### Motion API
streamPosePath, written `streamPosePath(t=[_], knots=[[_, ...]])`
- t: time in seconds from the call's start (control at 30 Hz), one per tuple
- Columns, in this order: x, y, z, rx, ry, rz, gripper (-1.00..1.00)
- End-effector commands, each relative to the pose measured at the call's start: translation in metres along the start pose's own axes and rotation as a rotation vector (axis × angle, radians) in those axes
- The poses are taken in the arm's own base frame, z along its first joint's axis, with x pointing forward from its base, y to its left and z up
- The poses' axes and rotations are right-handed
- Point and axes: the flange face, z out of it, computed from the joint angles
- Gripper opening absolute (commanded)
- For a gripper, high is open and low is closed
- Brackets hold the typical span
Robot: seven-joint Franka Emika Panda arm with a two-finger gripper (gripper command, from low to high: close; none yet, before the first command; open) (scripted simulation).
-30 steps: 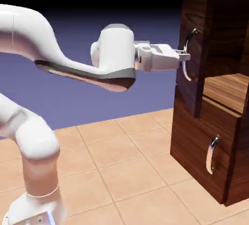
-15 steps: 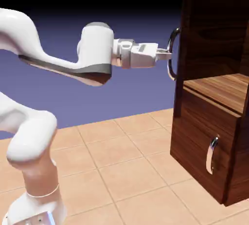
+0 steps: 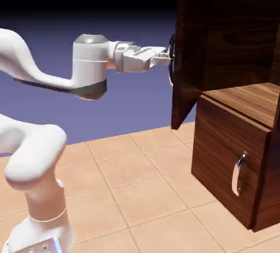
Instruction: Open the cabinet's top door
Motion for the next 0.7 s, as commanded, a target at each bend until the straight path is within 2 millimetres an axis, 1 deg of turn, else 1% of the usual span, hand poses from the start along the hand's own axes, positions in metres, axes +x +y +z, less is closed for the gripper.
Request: streamPosePath(t=[0.0,0.33,0.5,0.67], knots=[[-0.002,-0.002,-0.006,-0.017,0.015,0.002,-1.00],[-0.033,-0.033,-0.071,-0.184,0.182,0.001,-1.00],[-0.055,-0.056,-0.103,-0.279,0.277,0.001,-1.00],[-0.082,-0.082,-0.132,-0.380,0.377,0.001,-1.00]])
